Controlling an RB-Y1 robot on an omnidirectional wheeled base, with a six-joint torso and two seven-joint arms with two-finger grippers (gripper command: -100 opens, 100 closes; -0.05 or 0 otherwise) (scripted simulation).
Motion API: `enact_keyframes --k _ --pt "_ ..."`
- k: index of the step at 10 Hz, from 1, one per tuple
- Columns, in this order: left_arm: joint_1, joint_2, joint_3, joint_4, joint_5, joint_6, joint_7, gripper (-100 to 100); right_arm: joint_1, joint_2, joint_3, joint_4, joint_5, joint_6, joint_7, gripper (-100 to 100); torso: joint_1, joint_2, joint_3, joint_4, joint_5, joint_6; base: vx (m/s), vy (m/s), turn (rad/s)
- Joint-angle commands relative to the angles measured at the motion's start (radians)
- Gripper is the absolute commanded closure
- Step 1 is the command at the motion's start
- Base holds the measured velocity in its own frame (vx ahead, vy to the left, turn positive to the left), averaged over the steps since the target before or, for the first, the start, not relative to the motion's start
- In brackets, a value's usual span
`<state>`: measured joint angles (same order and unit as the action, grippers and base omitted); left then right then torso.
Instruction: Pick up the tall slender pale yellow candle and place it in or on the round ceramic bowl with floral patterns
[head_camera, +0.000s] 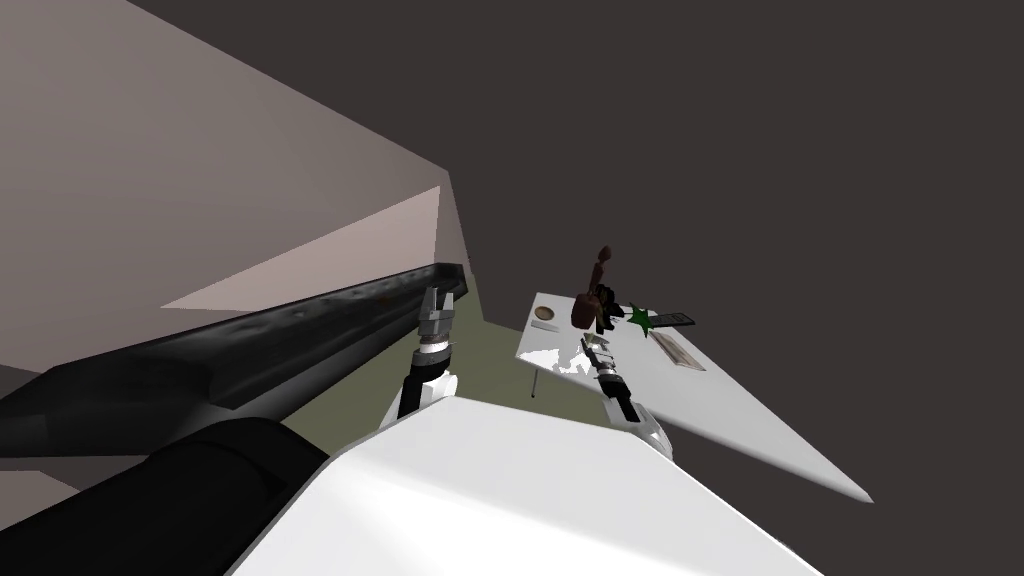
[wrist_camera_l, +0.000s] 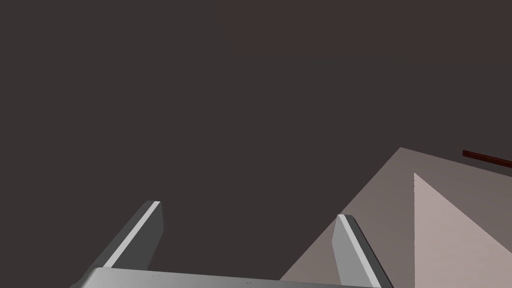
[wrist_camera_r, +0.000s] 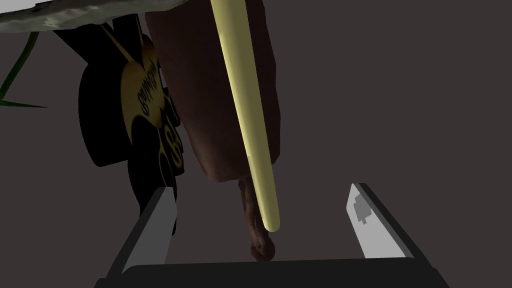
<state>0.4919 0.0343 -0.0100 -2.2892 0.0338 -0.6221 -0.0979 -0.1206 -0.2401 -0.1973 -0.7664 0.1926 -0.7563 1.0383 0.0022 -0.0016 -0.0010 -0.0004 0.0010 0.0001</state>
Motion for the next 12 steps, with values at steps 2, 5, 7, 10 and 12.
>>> enact_keyframes --k 2,5,7,10,12 --pt "0.0 0.0 0.0 0.0 0.0 0.0 0.0 0 -0.033 -0.012 -0.009 0.065 0.006 -0.013 0.04 -100 0.0 0.0 0.0 0.0 0.0 0.0 0.02 0.05 -0.024" --pt "0.0 0.0 0.0 0.0 0.0 0.0 0.0 0 -0.058 -0.029 -0.018 0.137 0.014 -0.021 0.079 -100 0.0 0.0 0.0 0.0 0.0 0.0 0.02 0.052 -0.027" --pt "0.0 0.0 0.0 0.0 0.0 0.0 0.0 0 -0.076 -0.046 -0.024 0.178 0.019 -0.027 0.107 -100 0.001 0.0 0.0 0.0 0.0 0.0 0.017 0.056 -0.034" --pt "0.0 0.0 0.0 0.0 0.0 0.0 0.0 0 -0.079 -0.053 -0.025 0.186 0.021 -0.027 0.113 -100 -0.001 0.0 0.0 0.0 0.0 0.0 0.009 0.025 -0.011" --pt "0.0 0.0 0.0 0.0 0.0 0.0 0.0 0 -0.048 -0.065 0.001 0.145 0.039 -0.032 0.082 -100 -0.003 0.001 0.001 0.0 -0.001 0.0 0.063 0.019 -0.136"
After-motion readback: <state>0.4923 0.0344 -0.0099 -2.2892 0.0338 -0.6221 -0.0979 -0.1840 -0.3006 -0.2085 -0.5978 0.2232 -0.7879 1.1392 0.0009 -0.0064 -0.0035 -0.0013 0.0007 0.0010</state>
